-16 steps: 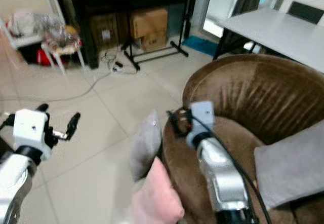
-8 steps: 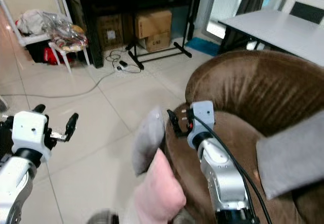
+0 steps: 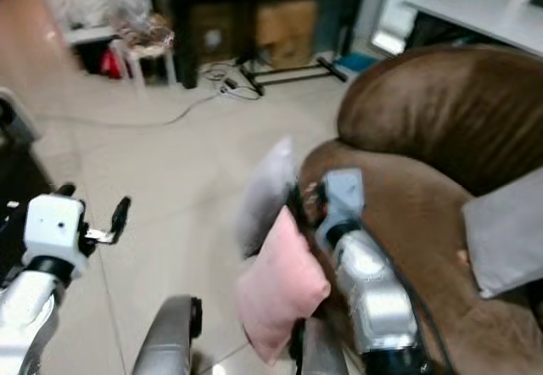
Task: Move the pillow to the sofa from floor
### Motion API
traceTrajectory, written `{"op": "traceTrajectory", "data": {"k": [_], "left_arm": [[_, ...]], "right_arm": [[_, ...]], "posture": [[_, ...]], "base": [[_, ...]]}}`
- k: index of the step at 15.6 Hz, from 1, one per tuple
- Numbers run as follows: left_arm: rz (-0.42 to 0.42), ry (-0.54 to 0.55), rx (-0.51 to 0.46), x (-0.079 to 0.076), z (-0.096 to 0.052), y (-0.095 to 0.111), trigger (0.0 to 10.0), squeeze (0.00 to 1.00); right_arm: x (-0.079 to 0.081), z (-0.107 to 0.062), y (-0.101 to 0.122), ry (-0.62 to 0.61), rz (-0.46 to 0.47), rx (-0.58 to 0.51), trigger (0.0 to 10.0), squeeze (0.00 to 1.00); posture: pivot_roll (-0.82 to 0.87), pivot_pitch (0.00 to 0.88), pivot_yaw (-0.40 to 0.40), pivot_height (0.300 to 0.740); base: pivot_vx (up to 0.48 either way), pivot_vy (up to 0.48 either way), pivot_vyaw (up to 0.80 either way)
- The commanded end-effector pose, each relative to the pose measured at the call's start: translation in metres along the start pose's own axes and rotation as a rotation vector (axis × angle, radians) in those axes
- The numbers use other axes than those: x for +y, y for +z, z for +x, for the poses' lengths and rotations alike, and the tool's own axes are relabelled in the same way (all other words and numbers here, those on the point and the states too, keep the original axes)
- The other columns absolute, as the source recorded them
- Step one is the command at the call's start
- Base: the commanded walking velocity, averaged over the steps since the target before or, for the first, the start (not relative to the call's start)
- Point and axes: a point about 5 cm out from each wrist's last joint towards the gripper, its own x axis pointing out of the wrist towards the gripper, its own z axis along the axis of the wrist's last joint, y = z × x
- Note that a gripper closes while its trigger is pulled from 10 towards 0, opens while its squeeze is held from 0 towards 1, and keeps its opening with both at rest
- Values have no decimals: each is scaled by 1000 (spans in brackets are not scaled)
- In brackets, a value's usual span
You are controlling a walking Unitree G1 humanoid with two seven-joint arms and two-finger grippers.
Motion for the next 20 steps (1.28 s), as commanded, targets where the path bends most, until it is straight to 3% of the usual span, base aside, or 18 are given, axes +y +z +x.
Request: {"op": "traceTrajectory", "data": {"k": [1, 2, 4, 5, 6, 7, 20], "left_arm": [[10, 17, -47, 3, 3, 10, 10000, 0], [7, 22, -46, 5, 3, 9, 10000, 0], [2, 29, -43, 7, 1, 7, 10000, 0], [2, 30, -44, 7, 1, 7, 10000, 0], [-6, 28, -47, 6, 1, 7, 10000, 0], [-24, 20, -57, 4, 0, 8, 10000, 0], [-46, 10, -63, 2, -1, 8, 10000, 0]], "right_arm": [[-9, 0, 12, -33, -22, -53, 10000, 1000], [-10, 0, 11, -39, -23, -54, 10000, 984], [-13, 1, 9, -50, -24, -56, 10000, 729], [-14, 1, 9, -52, -24, -57, 10000, 729], [-14, 1, 8, -52, -24, -56, 10000, 608], [-14, 1, 6, -52, -24, -54, 10000, 0], [-15, 3, 4, -55, -51, -44, 10000, 0]], "posture": [[29, 0, -59, 580], [29, 0, -61, 580], [34, 0, -64, 580], [35, 0, -66, 580], [36, 0, -68, 580], [39, 0, -72, 580], [41, 0, -76, 580]], "base": [[0, 0, 0], [0, 0, 0], [0, 0, 0], [0, 0, 0], [0, 0, 0], [307, 0, 0], [353, 0, 0]]}}
